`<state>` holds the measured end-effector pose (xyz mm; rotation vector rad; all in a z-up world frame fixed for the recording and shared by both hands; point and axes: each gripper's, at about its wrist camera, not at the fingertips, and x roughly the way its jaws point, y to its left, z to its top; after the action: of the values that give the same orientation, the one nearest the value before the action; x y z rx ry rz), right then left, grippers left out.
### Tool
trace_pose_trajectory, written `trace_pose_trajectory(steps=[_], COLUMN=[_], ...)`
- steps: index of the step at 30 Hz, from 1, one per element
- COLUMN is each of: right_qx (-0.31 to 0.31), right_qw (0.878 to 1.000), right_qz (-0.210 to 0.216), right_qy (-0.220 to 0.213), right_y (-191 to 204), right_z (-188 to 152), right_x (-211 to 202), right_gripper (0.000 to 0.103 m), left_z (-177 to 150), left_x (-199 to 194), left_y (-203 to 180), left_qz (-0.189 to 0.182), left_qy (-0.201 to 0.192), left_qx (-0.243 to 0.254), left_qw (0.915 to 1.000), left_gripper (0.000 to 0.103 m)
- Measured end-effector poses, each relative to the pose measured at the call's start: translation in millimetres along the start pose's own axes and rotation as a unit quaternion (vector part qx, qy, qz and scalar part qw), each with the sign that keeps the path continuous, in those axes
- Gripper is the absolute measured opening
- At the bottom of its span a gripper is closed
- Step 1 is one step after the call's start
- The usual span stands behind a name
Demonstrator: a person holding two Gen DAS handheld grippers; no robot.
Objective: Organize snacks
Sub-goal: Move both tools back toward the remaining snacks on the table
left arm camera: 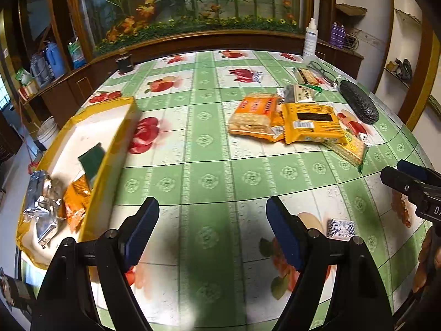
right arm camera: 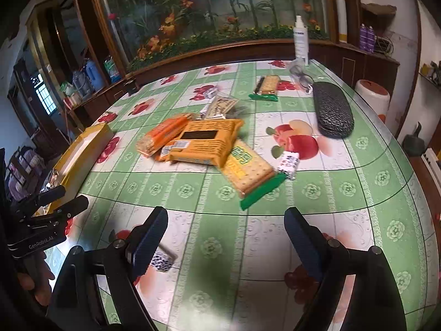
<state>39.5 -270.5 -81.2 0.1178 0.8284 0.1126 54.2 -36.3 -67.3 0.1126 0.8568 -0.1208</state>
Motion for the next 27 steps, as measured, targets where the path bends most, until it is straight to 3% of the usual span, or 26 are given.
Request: trace_pose_trajectory(steps=[7,18,27], right_qx=[0.009,-0.036,-0.169], right_qw=[1.000,0.998,0.980], right_qz=[0.008,0.038,0.094], right_qy=[0.009,0.023,0.042], right_y=[-13,5,43], right_z=[8,49,77], right_x=[14,54,92], right_gripper=[0.088,0.088,0.088], left_z=[21,71,98], left_x=[19,62,95], left_y=[-10,-15,-22], left_qz=[-0.015,-0.058,-0.081], left_qy=[0.011,0.035,0.059], left_qx=[0.001,0.006,0.036], left_qw=[0.9998,0.9977,0.9943], left_gripper=[0.080,0.080,0.080])
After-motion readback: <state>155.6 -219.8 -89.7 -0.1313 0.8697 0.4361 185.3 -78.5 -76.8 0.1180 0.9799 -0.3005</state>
